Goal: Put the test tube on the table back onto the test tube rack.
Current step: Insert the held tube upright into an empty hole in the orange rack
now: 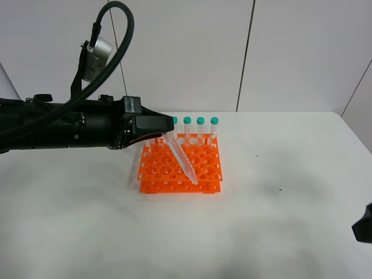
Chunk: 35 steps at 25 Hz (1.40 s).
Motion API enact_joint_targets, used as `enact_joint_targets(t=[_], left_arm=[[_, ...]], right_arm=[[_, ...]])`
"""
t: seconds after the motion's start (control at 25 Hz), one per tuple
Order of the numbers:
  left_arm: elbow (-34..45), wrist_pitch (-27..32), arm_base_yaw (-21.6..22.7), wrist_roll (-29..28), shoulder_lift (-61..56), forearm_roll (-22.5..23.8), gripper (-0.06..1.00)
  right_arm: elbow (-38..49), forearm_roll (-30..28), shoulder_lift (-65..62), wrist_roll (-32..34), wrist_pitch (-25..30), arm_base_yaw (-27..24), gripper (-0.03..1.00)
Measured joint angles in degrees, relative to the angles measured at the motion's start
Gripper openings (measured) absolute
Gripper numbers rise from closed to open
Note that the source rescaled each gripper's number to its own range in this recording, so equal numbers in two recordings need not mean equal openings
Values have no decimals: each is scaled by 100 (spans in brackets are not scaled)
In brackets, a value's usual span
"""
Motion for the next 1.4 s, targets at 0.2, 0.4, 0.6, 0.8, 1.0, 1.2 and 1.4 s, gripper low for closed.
enact_joint_targets(t=[0.2, 0.4, 0.6, 0.8, 1.0, 1.2, 1.4], left_arm=[[0, 0, 0, 0, 0, 0, 0], [0, 18, 0, 0, 0, 0, 0], [0, 29, 0, 0, 0, 0, 0], [0, 70, 0, 0, 0, 0, 0], [0, 76, 0, 0, -243, 5, 0], [0, 81, 0, 0, -899, 5, 0], [0, -48, 0, 117, -1621, 34, 0]], right_arm=[[482, 21, -2079, 0, -667, 0, 100], [542, 21, -3459, 0, -661, 0, 100], [542, 14, -4161, 44, -661, 0, 100], [548, -5, -4165, 77, -661, 0, 100], [548, -5, -4165, 77, -661, 0, 100], [548, -5, -4165, 77, -661, 0, 100], [548, -5, -4165, 77, -661, 0, 100]])
